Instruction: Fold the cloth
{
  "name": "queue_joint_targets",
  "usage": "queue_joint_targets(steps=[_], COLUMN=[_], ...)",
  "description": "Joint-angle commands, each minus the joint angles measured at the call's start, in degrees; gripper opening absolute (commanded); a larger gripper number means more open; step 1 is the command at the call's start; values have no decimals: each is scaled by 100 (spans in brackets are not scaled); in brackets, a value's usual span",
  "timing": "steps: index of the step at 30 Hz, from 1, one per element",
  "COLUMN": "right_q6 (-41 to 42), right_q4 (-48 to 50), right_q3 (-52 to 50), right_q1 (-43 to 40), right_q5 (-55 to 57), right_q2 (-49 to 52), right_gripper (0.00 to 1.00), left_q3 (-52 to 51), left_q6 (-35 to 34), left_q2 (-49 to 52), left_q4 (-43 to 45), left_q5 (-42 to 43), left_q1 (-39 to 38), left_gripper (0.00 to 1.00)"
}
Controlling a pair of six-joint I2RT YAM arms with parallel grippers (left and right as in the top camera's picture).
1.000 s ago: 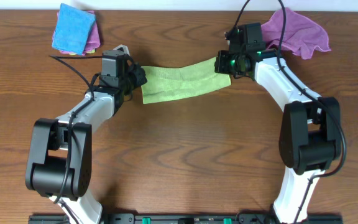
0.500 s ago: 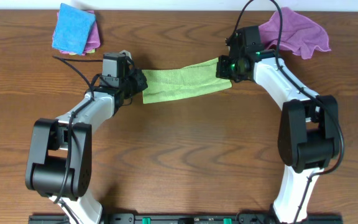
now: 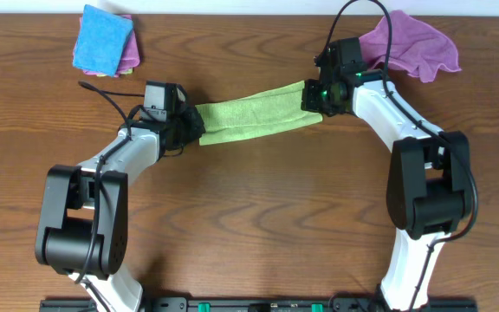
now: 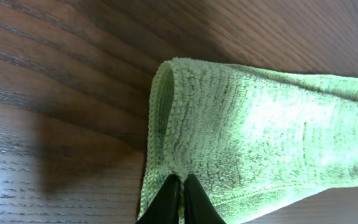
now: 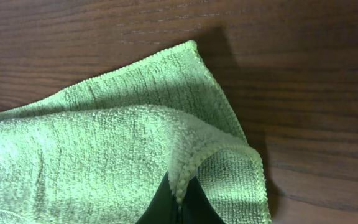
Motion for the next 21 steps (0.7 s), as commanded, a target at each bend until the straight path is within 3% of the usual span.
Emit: queue_joint_targets(steps=[1,18,20,21], right_q6=[-22,-22,-22,-24], right_q4=[-13,-33,-50,-48], right_q3=[105,105,105,107], right_q1=[-26,-24,-26,-26], right_q5=[59,313,313,313], right_q2=[66,66,63,52], right_gripper=[1,4,49,60], left_q3=[98,98,98,101], left_q6=[98,101,101,103], left_q2=[63,63,63,63], left_q4=[-20,-144,-118,-72], left_q5=[83,179,177,177], left_q1=[13,-275,-273,-269], left_gripper=[6,6,6,6])
